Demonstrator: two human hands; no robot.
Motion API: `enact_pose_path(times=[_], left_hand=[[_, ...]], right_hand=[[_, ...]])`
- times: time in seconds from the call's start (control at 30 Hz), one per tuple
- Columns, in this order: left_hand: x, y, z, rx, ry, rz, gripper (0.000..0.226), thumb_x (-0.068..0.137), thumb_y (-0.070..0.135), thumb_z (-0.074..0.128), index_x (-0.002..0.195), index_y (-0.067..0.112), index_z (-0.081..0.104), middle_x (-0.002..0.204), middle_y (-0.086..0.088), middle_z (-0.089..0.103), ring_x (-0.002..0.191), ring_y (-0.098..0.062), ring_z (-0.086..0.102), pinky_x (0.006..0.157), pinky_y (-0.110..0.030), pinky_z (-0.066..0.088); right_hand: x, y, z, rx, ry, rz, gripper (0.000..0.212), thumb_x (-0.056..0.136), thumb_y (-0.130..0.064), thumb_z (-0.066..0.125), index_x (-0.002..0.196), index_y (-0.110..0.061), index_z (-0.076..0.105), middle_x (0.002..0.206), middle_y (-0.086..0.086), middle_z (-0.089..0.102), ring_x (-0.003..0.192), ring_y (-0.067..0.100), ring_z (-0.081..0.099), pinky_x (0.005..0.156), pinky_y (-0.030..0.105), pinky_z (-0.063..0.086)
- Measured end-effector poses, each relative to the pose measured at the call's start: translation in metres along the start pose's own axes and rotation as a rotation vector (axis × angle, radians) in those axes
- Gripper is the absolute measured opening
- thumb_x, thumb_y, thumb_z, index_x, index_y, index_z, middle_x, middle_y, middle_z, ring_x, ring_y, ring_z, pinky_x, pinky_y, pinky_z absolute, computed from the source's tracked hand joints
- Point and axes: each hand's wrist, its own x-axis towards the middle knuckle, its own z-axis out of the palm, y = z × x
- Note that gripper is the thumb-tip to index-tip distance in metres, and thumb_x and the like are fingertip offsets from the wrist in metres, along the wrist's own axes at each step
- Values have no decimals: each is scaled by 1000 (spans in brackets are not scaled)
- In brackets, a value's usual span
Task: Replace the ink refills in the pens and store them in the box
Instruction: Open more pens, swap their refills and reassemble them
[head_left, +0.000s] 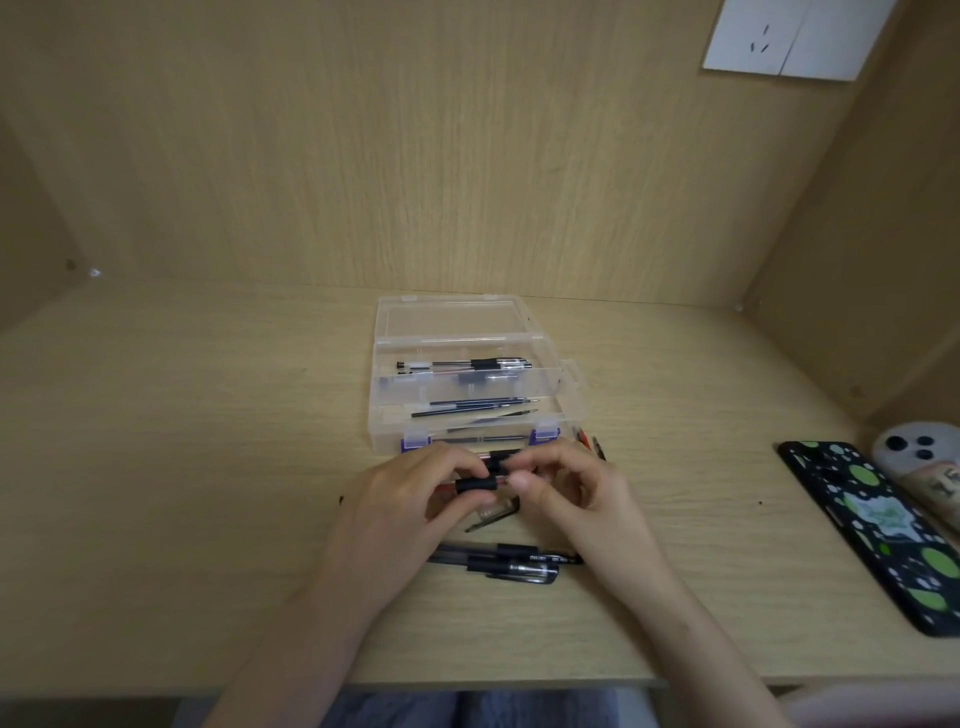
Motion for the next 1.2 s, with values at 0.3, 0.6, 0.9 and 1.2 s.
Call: enact_pose_path(times=[0.3,0.6,0.9,1.2], left_hand=[[0,1,-1,8,9,-12,21,83,44,60,93,25,64,87,18,64,77,2,58,66,-15,47],[0,2,-2,19,-17,-16,24,83,47,56,94,27,63,85,19,63,75,4,57,63,-13,46],[1,2,-1,16,-14,-41,26,81,49,54,92,28,63,83,22,62,74,12,52,64,-4,39],[0,1,-1,26,-19,-40,23,82,48,57,92,28,63,85,21,63,77,5,56,65,-10,45]], right_hand=[[0,1,0,-26,8,13,20,80,-23,70,100,-27,68,85,-15,64,74,-1,52,71,9,38],[0,3,1,-35,-6,24,21,80,-24,72,100,-30,68,90,-10,66,81,8,56,77,14,42],[0,1,2,-30,-4,1,21,76,-6,74,88,-24,71,79,-13,63,73,-1,53,70,9,37],[0,-1,4,-85,9,37,6,82,-16,70,84,-22,71,80,-5,69,71,1,55,69,12,40]])
